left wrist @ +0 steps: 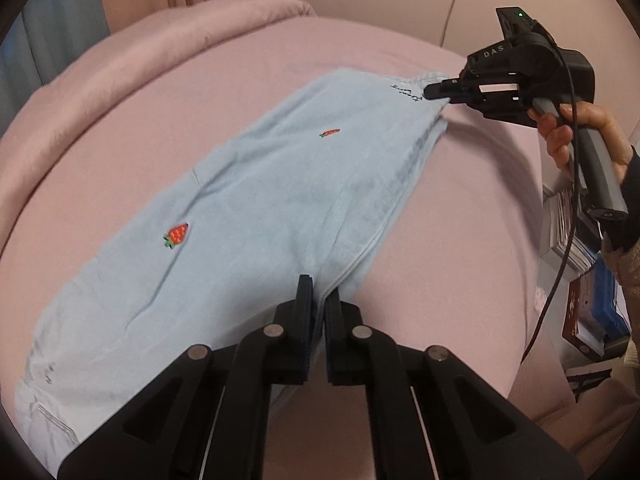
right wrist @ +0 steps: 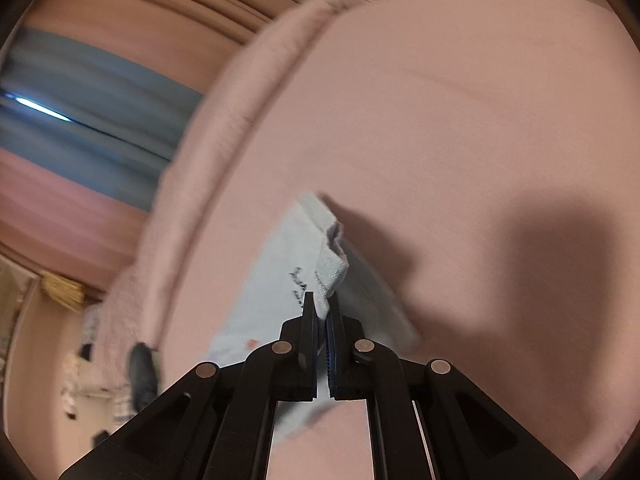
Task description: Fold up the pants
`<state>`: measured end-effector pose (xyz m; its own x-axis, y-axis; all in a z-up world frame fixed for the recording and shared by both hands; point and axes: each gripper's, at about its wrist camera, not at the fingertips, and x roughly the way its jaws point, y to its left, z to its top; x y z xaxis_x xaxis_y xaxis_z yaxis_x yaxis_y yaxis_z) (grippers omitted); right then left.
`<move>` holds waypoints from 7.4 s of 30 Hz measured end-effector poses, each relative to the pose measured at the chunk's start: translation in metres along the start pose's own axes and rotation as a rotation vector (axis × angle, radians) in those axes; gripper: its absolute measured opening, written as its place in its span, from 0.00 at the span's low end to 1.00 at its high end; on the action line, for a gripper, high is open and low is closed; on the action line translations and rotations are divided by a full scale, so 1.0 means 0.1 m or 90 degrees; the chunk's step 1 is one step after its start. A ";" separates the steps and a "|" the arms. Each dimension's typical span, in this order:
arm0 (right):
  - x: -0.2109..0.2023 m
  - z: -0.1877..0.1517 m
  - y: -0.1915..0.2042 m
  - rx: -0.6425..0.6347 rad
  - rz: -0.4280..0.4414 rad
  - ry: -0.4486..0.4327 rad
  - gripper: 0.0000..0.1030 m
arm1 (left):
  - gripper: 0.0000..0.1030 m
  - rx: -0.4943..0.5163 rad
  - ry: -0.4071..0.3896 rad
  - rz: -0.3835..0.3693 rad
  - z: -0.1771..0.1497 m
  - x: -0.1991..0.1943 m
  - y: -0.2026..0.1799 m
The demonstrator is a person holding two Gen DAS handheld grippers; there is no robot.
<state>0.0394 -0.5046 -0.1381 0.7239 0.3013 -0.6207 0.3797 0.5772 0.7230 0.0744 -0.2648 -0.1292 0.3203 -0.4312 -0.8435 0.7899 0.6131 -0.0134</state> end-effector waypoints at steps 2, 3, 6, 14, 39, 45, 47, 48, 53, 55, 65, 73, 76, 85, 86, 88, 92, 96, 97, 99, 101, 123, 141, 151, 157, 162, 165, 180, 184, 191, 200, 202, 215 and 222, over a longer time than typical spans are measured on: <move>0.08 -0.04 -0.14 0.018 -0.026 0.003 0.05 | 0.06 0.000 0.021 -0.004 -0.04 0.11 -0.02; 0.11 -0.04 -0.21 0.036 -0.022 0.002 0.05 | 0.09 0.000 0.032 0.003 -0.06 0.17 -0.02; 0.06 0.01 -0.29 0.081 0.003 0.004 0.08 | 0.11 0.002 0.037 0.004 -0.06 0.15 -0.03; -0.28 -0.09 0.53 -0.185 -0.072 -0.069 0.45 | 0.50 -0.100 -0.064 -0.025 -0.20 -0.51 0.33; 1.47 -1.06 2.41 -0.832 -0.045 0.178 0.38 | 0.50 -0.459 -0.052 0.275 -1.46 -0.92 2.43; 1.98 -1.15 2.53 -0.889 -0.049 0.307 0.39 | 0.53 -0.429 -0.028 0.292 -1.71 -0.97 2.44; 1.99 -1.20 2.59 -0.903 -0.034 0.342 0.39 | 0.53 -0.430 -0.024 0.289 -1.77 -0.99 2.47; 2.03 -1.27 2.60 -0.925 -0.047 0.344 0.38 | 0.54 -0.429 -0.022 0.289 -1.75 -1.00 2.46; 2.19 -1.51 2.76 -0.977 -0.077 0.342 0.03 | 0.55 -0.432 -0.025 0.288 -1.77 -0.98 2.49; 2.17 -1.55 2.86 -1.001 -0.084 0.328 0.02 | 0.55 -0.433 -0.030 0.284 -1.78 -0.99 2.50; 2.41 -1.67 3.04 -0.990 -0.184 0.280 0.02 | 0.55 -0.439 -0.014 0.287 -1.75 -0.97 2.55; 1.27 -2.40 3.19 -1.021 0.020 0.244 0.03 | 0.53 -0.237 0.011 0.219 -1.76 -1.24 1.69; 1.02 -2.97 3.02 -1.121 0.051 0.276 0.03 | 0.54 -0.120 0.036 0.222 -1.87 -1.26 1.34; 1.28 -3.48 2.89 -1.174 0.041 0.322 0.03 | 0.56 -0.093 0.065 0.242 -2.12 -1.25 1.32; 1.34 -3.43 2.88 -1.173 0.032 0.339 0.07 | 0.56 -0.087 0.067 0.241 -2.13 -1.22 1.32; 1.36 -3.42 2.82 -1.183 0.017 0.357 0.17 | 0.55 -0.070 0.062 0.242 -2.15 -1.21 1.31; 1.39 -3.38 2.80 -1.192 0.010 0.344 0.22 | 0.34 -0.114 0.044 0.211 -2.16 -1.26 1.42; 1.45 -3.40 2.82 -1.187 -0.003 0.348 0.09 | 0.20 -0.136 0.019 0.197 -2.12 -1.30 1.45; 1.44 -3.41 2.84 -1.184 -0.008 0.344 0.07 | 0.18 -0.135 0.016 0.197 -2.12 -1.32 1.43; 1.31 -3.38 2.89 -1.171 0.016 0.350 0.05 | 0.17 -0.132 0.010 0.204 -2.13 -1.38 1.38; 1.17 -3.37 2.92 -1.172 0.037 0.348 0.05 | 0.17 -0.133 0.001 0.201 -2.19 -1.48 1.38; 1.29 -3.64 3.00 -1.066 0.129 0.355 0.11 | 0.41 -0.464 -0.123 0.215 -2.97 -2.31 1.93; 1.41 -4.00 3.17 -1.033 0.154 0.351 0.11 | 0.15 -0.789 -0.261 0.052 -3.14 -1.99 2.23; 1.17 -3.54 3.07 -0.881 0.188 0.327 0.28 | 0.57 -0.730 -0.142 0.234 -3.16 -2.18 2.11; 0.97 -2.73 2.60 -0.830 0.046 0.240 0.28 | 0.54 -0.586 -0.143 0.296 -2.65 -2.27 1.86; 1.14 -2.79 2.21 -0.873 -0.025 0.273 0.28 | 0.55 -0.480 -0.100 0.229 -2.18 -1.66 1.77; 1.12 -2.75 2.18 -0.857 -0.004 0.268 0.28 | 0.55 -0.444 -0.002 0.256 -2.23 -1.20 1.86; 1.97 -2.14 3.15 -0.593 0.187 0.336 0.36 | 0.60 -0.464 -0.103 0.213 -1.75 -1.44 2.40; 2.44 -2.18 3.51 -0.563 0.185 0.390 0.36 | 0.60 -0.483 -0.072 0.219 -1.62 -1.23 2.67; 3.03 -2.28 3.46 -0.534 0.075 0.557 0.35 | 0.56 -0.468 -0.039 0.249 -1.79 -0.99 2.84; 3.19 -2.29 3.57 -0.570 0.066 0.516 0.06 | 0.56 -0.445 -0.059 0.258 -1.87 -0.94 2.84; 3.10 -2.11 3.55 -0.535 0.065 0.450 0.07 | 0.56 -0.440 -0.060 0.264 -1.87 -0.93 2.84; 1.14 -1.17 2.34 -0.587 -0.043 0.200 0.20 | 0.58 -0.469 -0.074 0.257 -1.46 -1.03 2.50; 1.27 -1.37 2.14 -0.613 0.039 0.238 0.20 | 0.64 -0.362 -0.051 0.112 -0.67 -0.47 1.84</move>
<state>0.1334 -0.2388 -0.1033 0.4390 0.4727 -0.7640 -0.3928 0.8658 0.3100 0.1694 -0.0877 -0.1283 0.4776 -0.3258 -0.8159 0.3251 0.9283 -0.1804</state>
